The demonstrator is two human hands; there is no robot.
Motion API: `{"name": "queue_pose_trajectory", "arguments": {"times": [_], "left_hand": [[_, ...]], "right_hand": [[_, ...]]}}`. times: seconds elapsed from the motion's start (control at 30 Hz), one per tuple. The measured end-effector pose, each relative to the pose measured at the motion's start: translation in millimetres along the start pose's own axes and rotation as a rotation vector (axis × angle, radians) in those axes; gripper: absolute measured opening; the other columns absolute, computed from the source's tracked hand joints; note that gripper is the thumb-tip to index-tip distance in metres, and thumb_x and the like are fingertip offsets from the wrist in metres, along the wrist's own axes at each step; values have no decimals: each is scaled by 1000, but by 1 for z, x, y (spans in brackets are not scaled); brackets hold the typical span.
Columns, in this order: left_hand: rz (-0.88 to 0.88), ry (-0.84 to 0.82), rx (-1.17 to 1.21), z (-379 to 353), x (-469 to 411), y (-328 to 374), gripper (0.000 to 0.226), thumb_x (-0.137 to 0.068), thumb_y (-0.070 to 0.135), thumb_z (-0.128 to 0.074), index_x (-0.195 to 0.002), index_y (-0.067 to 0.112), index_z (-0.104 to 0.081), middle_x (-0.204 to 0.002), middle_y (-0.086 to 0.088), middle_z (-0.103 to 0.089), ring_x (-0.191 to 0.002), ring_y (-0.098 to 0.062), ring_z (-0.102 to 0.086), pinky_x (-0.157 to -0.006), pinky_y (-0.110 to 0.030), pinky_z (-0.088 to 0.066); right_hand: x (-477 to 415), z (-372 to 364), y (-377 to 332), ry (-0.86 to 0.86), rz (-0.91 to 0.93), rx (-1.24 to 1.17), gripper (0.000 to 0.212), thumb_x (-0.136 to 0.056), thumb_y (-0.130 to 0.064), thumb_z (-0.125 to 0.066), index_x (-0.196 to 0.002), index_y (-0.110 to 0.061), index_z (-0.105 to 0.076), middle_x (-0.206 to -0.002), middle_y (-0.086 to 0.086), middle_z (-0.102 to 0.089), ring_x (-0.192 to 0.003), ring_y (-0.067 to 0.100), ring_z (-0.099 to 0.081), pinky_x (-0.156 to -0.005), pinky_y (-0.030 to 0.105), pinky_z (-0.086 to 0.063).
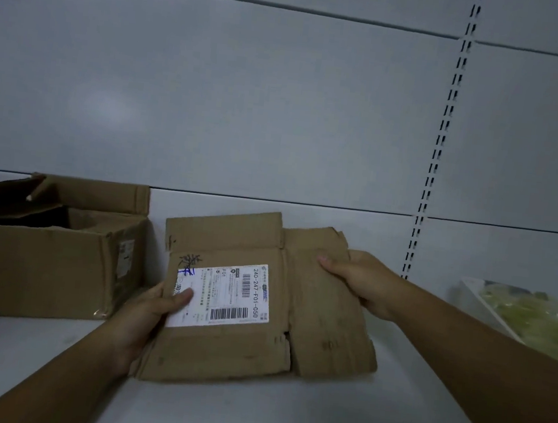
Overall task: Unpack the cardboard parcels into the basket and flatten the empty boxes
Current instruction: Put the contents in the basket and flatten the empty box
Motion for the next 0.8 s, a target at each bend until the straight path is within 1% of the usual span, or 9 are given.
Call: {"name": "queue_pose_trajectory", "arguments": {"times": [0.1,0.23,0.3,0.4,0.47,0.53,0.63,0.7,0.8], "left_hand": [[67,7,54,-14,-2,3,42,-78,12,-59,-120,13,-59,-111,-25,-66,-91,-42,-67,-60,-52,-56],[17,10,-84,-59,-5,44,42,-74,13,-62,-117,14,-60,-102,-23,-70,-78,-39,-70,-53,-48,-56],[-9,5,-173,-93,-8,63,45,-70,15,-65,-114,15,-60,-97,-22,-71,-72,-37,-71,-50,-46,-56],[-33,-57,-273,-164,-19,67,45,-69,14,-67,-114,14,-60,-99,-21,-71,-75,-37,-71,-52,-46,-57],[-27,-126,-304,-226,-25,51,34,-77,11,-64,-111,13,-60,-99,-21,-71,-77,-36,-71,-53,-45,-57],[7,-202,-319,-292,-27,23,25,-84,9,-60,-109,11,-61,-97,-20,-72,-77,-35,-71,-52,-44,-58],[49,-352,-343,-396,-24,-20,22,-88,7,-57,-109,6,-62,-98,-20,-72,-78,-33,-71,-55,-44,-59],[52,-434,-385,-464,-19,-45,20,-89,9,-57,-108,5,-63,-96,-19,-73,-75,-31,-72,-57,-45,-59],[73,-533,-408,-556,-6,-88,21,-88,10,-60,-108,6,-63,-98,-17,-72,-82,-30,-71,-64,-47,-59]], "right_hand": [[1,12,-16,116,53,109,34,-82,-40,-67,-103,-14,-62,-98,3,-67,-88,18,-66,-69,26,-54],[15,45,-51,200,114,153,45,-85,-38,-64,-118,-9,-57,-106,6,-63,-93,19,-61,-73,25,-51],[31,75,-63,257,123,151,53,-85,-40,-64,-124,-6,-53,-113,9,-62,-98,22,-61,-84,30,-52],[71,141,-70,389,126,173,57,-86,-42,-62,-126,-3,-50,-118,12,-60,-99,25,-60,-88,35,-52],[109,195,-66,487,109,195,59,-87,-42,-59,-130,-3,-47,-121,13,-59,-101,26,-60,-89,37,-52],[154,251,-58,563,78,195,57,-89,-39,-58,-132,-4,-46,-122,13,-58,-102,27,-59,-86,36,-52],[232,335,-42,710,36,196,55,-89,-35,-58,-133,-6,-44,-122,14,-58,-100,27,-60,-78,34,-52],[286,386,-32,820,13,204,51,-90,-32,-58,-132,-6,-46,-118,14,-60,-93,26,-62,-69,32,-53],[362,447,-14,951,-5,207,41,-92,-30,-56,-126,-8,-51,-107,12,-64,-82,22,-63,-59,28,-50]]}}
Point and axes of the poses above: each hand's wrist, its own x-axis away from the middle knuckle, its own z-axis out of the back of the hand, y = z × x, the point moved 4 cm from there along -x, towards the middle knuckle
